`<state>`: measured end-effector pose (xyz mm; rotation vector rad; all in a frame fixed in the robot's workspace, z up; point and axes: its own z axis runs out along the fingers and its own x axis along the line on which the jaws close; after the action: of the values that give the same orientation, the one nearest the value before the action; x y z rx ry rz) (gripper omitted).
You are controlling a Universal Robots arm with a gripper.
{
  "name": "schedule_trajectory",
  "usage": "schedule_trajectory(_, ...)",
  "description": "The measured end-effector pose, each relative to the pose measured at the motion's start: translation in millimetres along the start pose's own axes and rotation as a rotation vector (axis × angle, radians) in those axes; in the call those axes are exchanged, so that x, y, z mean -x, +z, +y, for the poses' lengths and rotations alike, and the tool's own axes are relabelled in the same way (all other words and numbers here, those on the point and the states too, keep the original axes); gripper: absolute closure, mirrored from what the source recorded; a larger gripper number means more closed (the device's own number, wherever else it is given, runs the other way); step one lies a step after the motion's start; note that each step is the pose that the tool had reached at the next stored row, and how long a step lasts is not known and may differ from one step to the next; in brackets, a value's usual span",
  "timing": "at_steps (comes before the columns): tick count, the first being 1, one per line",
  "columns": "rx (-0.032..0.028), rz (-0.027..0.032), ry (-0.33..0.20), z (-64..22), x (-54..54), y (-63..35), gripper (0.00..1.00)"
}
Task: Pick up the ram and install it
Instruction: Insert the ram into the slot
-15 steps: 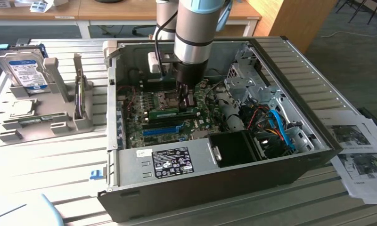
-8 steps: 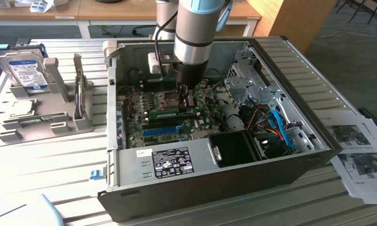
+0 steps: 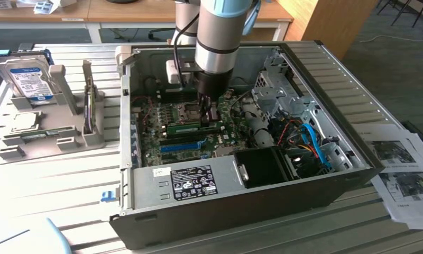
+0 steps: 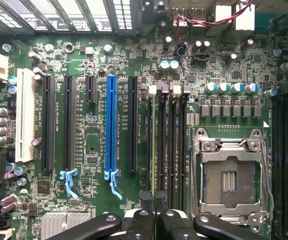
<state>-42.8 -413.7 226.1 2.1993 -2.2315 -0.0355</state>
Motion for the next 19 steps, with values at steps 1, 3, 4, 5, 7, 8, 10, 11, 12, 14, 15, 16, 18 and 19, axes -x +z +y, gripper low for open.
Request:
schedule_trajectory(1,0.0,0.0001,0.0,0.0,0.0,0.3,0.89)
schedule_trajectory(3,-0.0002,0.0,0.0,0.0,0.0,0.9,0.89)
schedule_trajectory(4,-0.0002,0.0001,0.0,0.0,0.0,1.2,0.89)
schedule_trajectory(5,-0.0002,0.0002,0.0,0.0,0.0,1.4,0.89)
schedule_trajectory(7,-0.0002,0.0003,0.0,0.0,-0.1,1.4,0.89)
schedule_trajectory(8,-0.0003,0.0002,0.0,0.0,-0.1,1.5,0.89)
schedule_trajectory(10,-0.0003,0.0001,0.0,0.0,0.0,1.5,0.89)
schedule_trajectory(11,-0.0003,0.0001,0.0,0.0,0.0,1.5,0.89)
schedule_trajectory(12,-0.0003,0.0001,0.0,0.0,0.0,1.5,0.89)
schedule_trajectory(14,-0.0003,0.0001,0.0,0.0,0.0,1.5,0.89)
schedule_trajectory(15,-0.0003,0.0001,0.0,0.0,0.0,1.5,0.89)
schedule_trajectory(16,-0.0003,0.0001,0.0,0.0,0.0,1.5,0.89)
schedule_trajectory(18,-0.0003,0.0001,0.0,0.0,0.0,1.5,0.88)
schedule_trajectory(19,-0.0003,0.0001,0.0,0.0,0.0,1.5,0.88)
